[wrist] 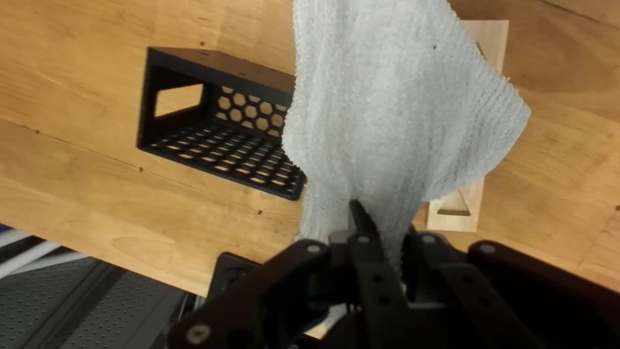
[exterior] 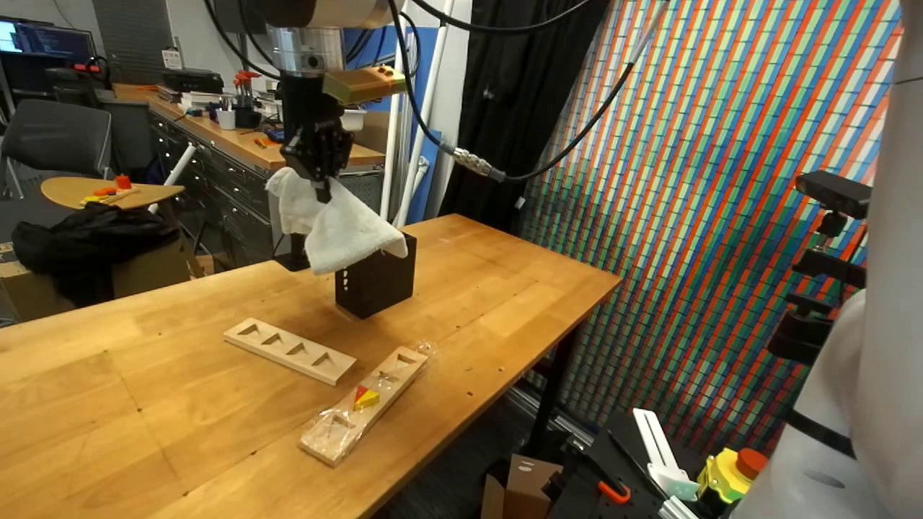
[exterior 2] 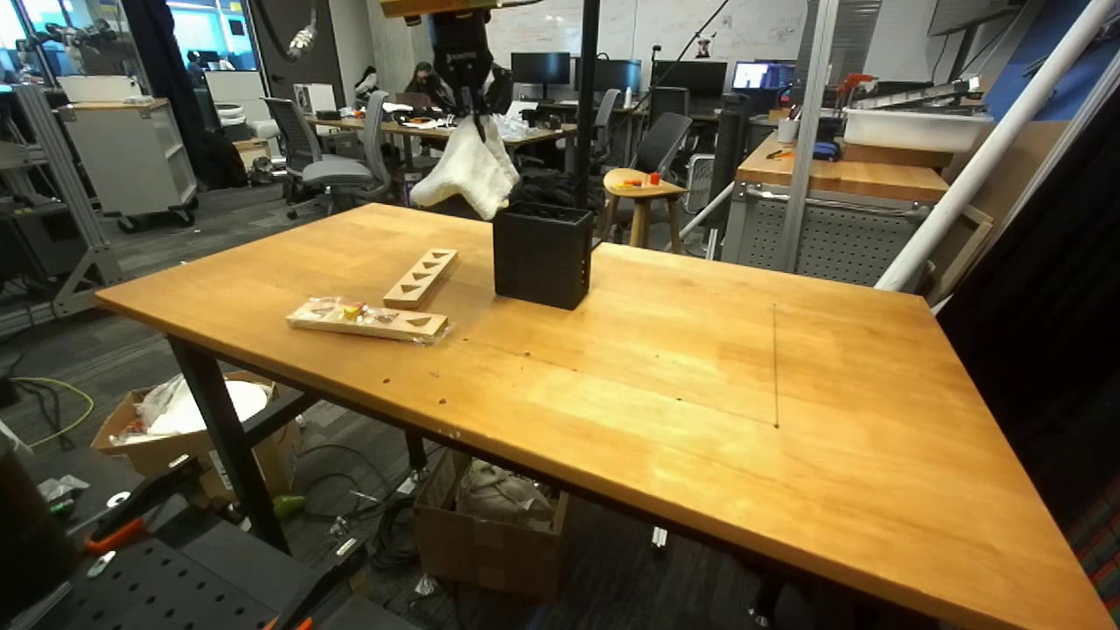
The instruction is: Put the towel inside the black basket
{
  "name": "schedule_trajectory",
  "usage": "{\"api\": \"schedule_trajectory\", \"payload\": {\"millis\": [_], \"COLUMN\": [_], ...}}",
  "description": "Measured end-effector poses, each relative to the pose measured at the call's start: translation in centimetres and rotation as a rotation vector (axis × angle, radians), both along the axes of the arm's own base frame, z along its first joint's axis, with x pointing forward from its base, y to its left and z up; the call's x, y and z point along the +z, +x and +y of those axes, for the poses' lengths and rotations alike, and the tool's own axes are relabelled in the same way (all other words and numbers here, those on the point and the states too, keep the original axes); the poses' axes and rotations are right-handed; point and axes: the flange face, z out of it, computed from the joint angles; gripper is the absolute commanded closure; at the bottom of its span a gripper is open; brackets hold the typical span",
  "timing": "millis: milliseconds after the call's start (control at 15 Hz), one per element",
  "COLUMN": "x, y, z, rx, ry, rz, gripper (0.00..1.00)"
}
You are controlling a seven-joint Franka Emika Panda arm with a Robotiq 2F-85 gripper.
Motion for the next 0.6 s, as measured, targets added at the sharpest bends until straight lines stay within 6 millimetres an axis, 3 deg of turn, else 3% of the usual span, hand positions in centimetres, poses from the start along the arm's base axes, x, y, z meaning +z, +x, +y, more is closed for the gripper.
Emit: {"api": "schedule_trajectory", "payload": {"millis": [333, 600], "x": [0.4, 0.4], "y": [0.2, 0.3], "z": [-7.4, -10.1], "rx": [0.010, 0.031], "ry": [-0.013, -0.014], "rz": [0.016, 0.026], "gripper": [0.97, 0.97]}}
